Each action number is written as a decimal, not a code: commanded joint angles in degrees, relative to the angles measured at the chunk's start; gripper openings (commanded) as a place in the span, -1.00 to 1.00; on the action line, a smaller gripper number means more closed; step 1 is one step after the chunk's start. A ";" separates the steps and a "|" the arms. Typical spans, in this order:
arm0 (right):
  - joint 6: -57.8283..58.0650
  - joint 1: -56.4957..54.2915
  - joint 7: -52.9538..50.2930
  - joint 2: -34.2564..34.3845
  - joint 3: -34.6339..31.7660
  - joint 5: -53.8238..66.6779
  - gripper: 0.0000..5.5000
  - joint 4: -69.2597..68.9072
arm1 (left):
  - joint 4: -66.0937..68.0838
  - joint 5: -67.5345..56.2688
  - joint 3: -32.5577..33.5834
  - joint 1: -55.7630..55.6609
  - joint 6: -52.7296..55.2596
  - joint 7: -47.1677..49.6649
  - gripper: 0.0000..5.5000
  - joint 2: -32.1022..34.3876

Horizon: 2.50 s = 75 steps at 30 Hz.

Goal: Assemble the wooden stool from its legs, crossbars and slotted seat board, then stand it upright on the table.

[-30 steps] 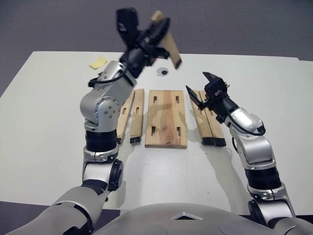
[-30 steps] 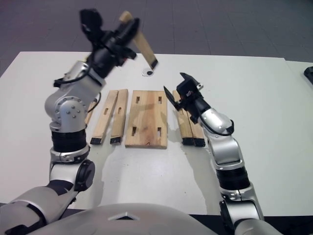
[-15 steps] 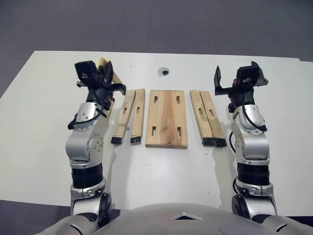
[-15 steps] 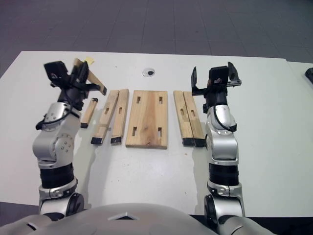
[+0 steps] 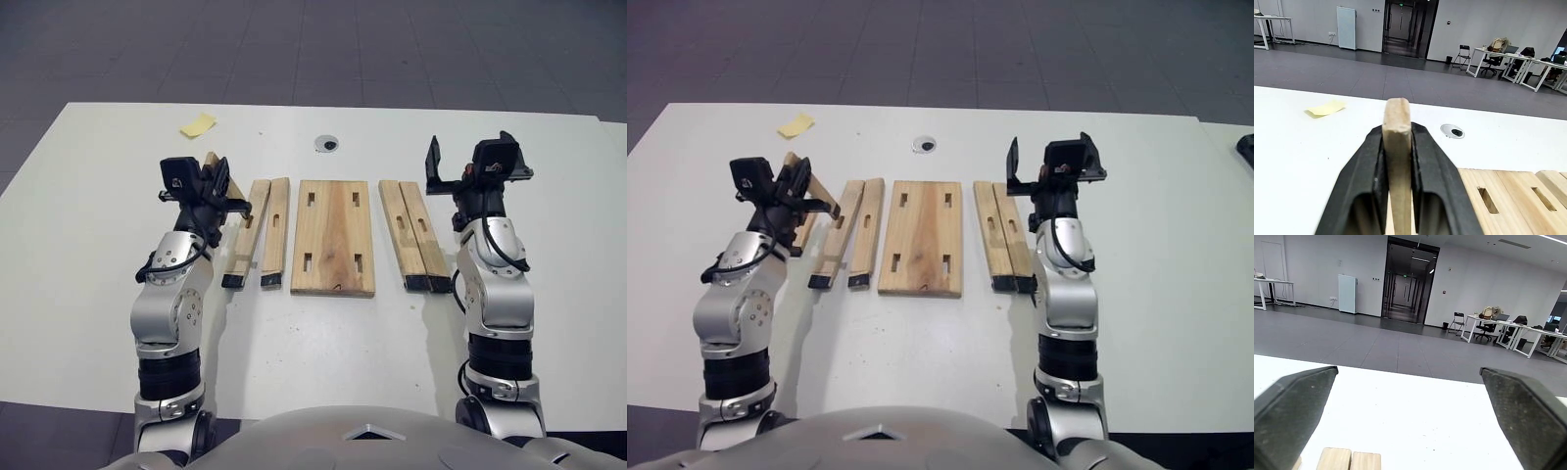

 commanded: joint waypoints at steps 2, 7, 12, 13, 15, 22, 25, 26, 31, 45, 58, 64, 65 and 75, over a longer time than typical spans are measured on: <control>0.66 0.21 0.31 0.20 0.39 -0.12 0.96 -0.48 | 4.38 2.19 -1.62 -0.02 -2.72 -1.48 -0.84 -0.06; 1.01 0.16 0.85 -0.08 0.47 -0.01 0.96 -0.57 | 5.64 3.30 -1.72 1.25 -4.77 -1.48 -0.84 -0.81; 1.42 -0.18 1.52 -0.39 0.30 0.07 0.96 -0.97 | 3.53 3.26 -1.38 2.00 -4.22 -0.81 -0.84 -1.31; 1.42 -0.12 1.57 -0.39 0.22 0.08 0.96 -1.03 | 2.91 3.11 -1.26 2.26 -3.96 -0.68 -0.84 -1.38; 1.46 -0.01 1.60 -0.35 0.19 0.04 0.96 -1.12 | 1.70 2.58 -1.10 2.79 -3.43 -0.47 -0.84 -1.73; 1.82 0.33 1.70 0.21 0.73 0.09 0.96 -2.12 | 1.74 2.86 -1.42 2.91 -3.71 -0.45 -0.84 -2.26; 1.88 -0.05 1.89 0.21 0.91 0.20 0.96 -1.93 | 3.44 4.00 -1.81 3.49 -4.68 -0.83 -0.84 -1.98; 1.88 -0.18 1.98 0.14 0.91 0.28 0.96 -1.86 | 4.00 4.58 -2.05 3.88 -5.12 -0.90 -0.84 -1.83; 2.17 -0.01 2.19 -0.06 0.85 0.46 0.96 -2.27 | 4.47 4.99 -1.99 5.53 -6.31 -1.38 -0.84 -2.19; 2.51 0.06 2.28 0.26 1.36 0.42 0.96 -2.34 | 6.60 5.94 -1.83 6.73 -4.73 -1.05 -0.84 -1.65; 3.40 -0.21 2.57 0.68 2.55 0.70 0.96 -2.69 | 11.97 4.04 0.61 6.66 1.06 -0.40 -0.84 -0.43; 3.72 -0.08 2.50 0.84 2.91 0.53 0.96 -3.28 | 10.92 5.51 -1.13 10.71 -1.35 -0.50 -0.84 -0.50; 3.67 -0.15 2.61 0.73 3.07 0.38 0.96 -3.29 | 11.40 6.50 -2.16 11.54 -2.37 -0.66 -0.84 -0.35; 4.26 -4.92 2.93 1.08 4.42 0.42 0.96 -2.90 | 16.94 9.71 -4.35 17.30 -6.83 -0.25 -0.84 -0.25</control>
